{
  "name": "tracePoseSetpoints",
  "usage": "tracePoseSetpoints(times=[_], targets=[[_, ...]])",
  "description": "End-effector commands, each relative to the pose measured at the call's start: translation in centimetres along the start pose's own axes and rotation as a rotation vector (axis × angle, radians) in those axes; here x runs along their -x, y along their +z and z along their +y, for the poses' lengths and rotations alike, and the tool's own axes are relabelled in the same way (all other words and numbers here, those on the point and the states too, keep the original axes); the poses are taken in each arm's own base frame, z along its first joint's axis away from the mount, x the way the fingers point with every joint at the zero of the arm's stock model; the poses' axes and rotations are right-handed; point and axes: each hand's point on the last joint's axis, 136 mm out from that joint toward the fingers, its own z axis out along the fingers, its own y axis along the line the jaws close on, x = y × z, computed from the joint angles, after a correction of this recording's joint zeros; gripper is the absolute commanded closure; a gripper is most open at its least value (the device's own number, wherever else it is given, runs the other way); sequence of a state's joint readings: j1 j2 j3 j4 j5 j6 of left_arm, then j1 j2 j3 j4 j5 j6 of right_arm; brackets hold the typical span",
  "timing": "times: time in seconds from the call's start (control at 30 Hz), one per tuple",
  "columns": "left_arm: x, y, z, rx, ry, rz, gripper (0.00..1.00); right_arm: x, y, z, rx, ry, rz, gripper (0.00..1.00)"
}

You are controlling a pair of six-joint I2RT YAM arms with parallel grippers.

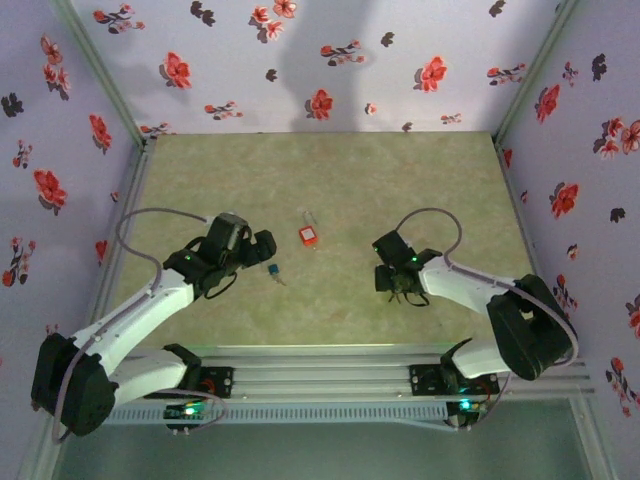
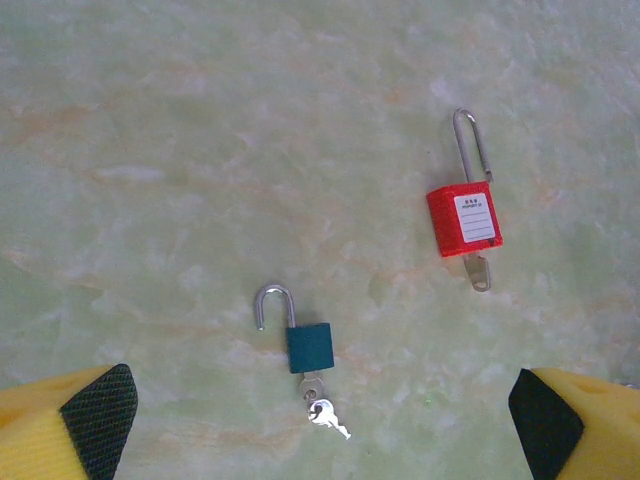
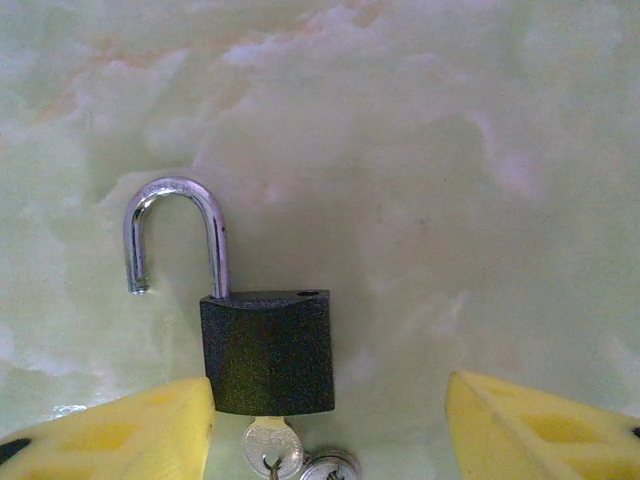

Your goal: Lock with the key

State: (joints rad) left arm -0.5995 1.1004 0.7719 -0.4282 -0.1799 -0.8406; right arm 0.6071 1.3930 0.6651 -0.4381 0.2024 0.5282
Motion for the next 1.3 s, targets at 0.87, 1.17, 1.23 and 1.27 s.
tracePoseSetpoints(times=[0.87, 1.17, 1.23, 1.27], targets=[[0.4, -0.8, -1.1, -0.025, -0.01, -0.006, 0.0, 1.1, 0.5, 1.1, -0.044, -0.042, 0.0, 0.47], [0.3, -0.7, -0.9, -0.021, -0.01, -0.003, 0.0, 1.1, 0.9, 1.1, -0.058, -0.051, 0.016, 0.53], [0.3, -0.7, -0.9, -0.021, -0.01, -0.003, 0.0, 1.1, 1.0, 1.1, -0.059, -0.051, 0.018, 0.53], [0.3, -0.7, -0.9, -0.022, -0.009, -0.004, 0.0, 1.1, 1.0, 1.1, -0.06, -0.052, 0.017, 0.54]])
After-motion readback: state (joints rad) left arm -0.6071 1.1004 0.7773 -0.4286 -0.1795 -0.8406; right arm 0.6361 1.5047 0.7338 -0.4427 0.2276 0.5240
